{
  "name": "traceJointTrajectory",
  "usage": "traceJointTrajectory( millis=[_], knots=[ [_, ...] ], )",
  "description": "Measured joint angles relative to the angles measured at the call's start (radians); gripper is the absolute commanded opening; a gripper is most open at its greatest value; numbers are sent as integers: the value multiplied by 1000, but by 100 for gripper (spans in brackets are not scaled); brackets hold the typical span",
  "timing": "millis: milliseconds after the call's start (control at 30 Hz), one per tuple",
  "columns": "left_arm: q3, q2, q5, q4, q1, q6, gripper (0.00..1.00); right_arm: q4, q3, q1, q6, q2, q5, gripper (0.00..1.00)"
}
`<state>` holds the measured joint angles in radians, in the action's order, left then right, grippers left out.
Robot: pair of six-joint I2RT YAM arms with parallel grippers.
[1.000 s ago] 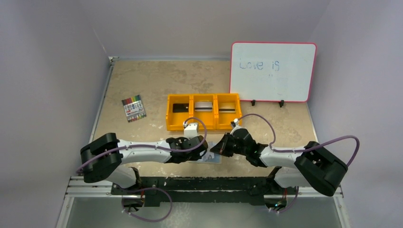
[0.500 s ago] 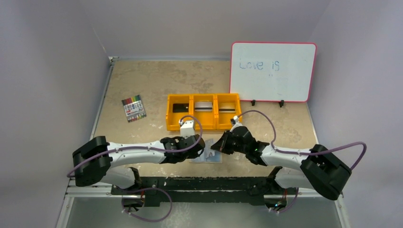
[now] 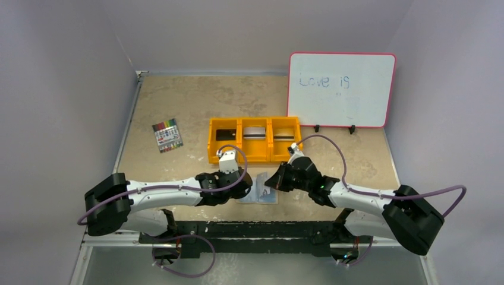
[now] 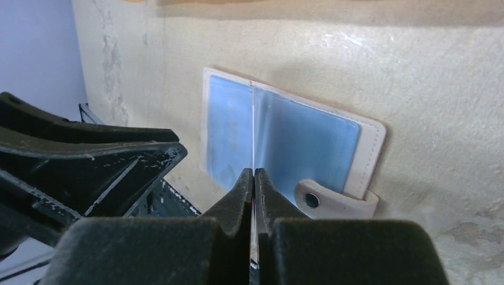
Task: Take the credit cards out of the card holder
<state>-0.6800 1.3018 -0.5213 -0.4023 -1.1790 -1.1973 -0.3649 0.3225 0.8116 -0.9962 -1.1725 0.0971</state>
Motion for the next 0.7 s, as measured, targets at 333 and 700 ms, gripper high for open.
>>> traceJointTrajectory(
  millis=[333, 700],
  knots=[
    [6, 43, 0, -2, 0, -15, 38, 68, 80, 0, 63, -15, -29, 0],
    [18, 77, 36, 45, 0, -14, 38, 27, 101, 0, 19, -161, 26, 0]
  ],
)
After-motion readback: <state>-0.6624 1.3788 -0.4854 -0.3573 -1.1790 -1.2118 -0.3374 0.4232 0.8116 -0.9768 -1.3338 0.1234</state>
